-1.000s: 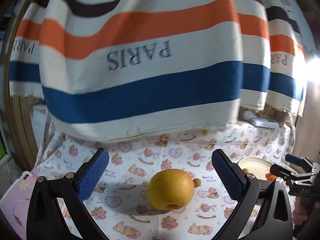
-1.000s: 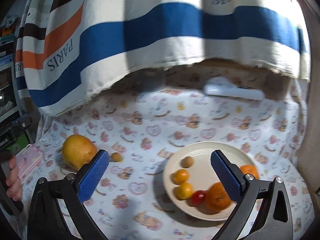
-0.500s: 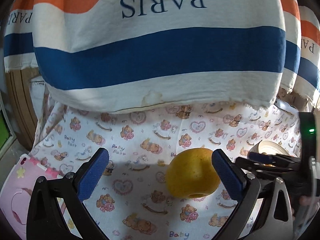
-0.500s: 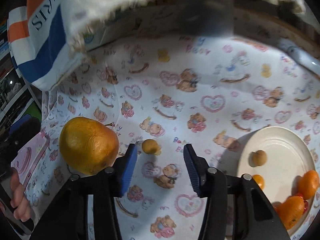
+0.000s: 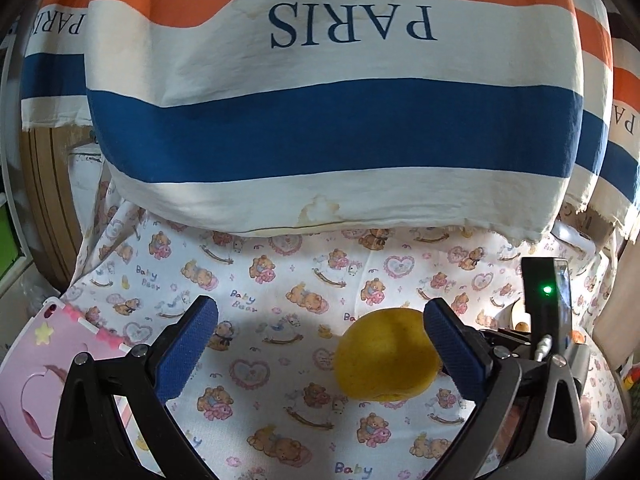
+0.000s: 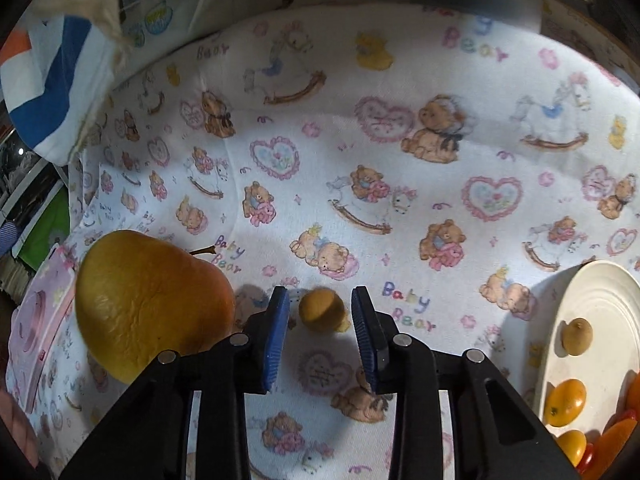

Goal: Organize fruits
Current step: 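Close the right tool on the small brown fruit while the left tool nears the pear, then lift the brown fruit with the right tool while the left tool closes on the pear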

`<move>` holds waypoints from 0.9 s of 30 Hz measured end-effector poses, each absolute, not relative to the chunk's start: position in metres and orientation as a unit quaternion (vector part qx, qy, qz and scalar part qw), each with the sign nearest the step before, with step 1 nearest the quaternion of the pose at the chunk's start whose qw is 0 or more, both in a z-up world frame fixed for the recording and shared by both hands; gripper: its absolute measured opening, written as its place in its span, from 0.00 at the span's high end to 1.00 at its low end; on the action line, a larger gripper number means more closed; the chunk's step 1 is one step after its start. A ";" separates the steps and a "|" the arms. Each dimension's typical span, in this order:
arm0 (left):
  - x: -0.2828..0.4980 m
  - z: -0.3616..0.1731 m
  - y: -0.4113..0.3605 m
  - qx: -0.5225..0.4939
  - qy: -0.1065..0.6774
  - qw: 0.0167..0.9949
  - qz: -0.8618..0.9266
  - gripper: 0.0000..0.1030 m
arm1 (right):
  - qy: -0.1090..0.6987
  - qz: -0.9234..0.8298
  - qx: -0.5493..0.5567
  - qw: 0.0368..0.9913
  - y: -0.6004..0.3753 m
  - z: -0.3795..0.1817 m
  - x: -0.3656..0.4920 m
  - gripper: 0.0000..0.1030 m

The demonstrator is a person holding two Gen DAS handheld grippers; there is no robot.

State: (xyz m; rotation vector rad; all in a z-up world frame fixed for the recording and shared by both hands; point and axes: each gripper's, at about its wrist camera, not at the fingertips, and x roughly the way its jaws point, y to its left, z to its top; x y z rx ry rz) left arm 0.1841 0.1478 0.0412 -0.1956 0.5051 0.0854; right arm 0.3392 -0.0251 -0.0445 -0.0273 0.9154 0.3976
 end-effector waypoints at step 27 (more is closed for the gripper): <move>0.165 0.047 0.118 -0.054 0.211 0.976 0.009 0.01 | 0.233 0.152 0.002 0.960 -0.091 0.020 0.237 0.75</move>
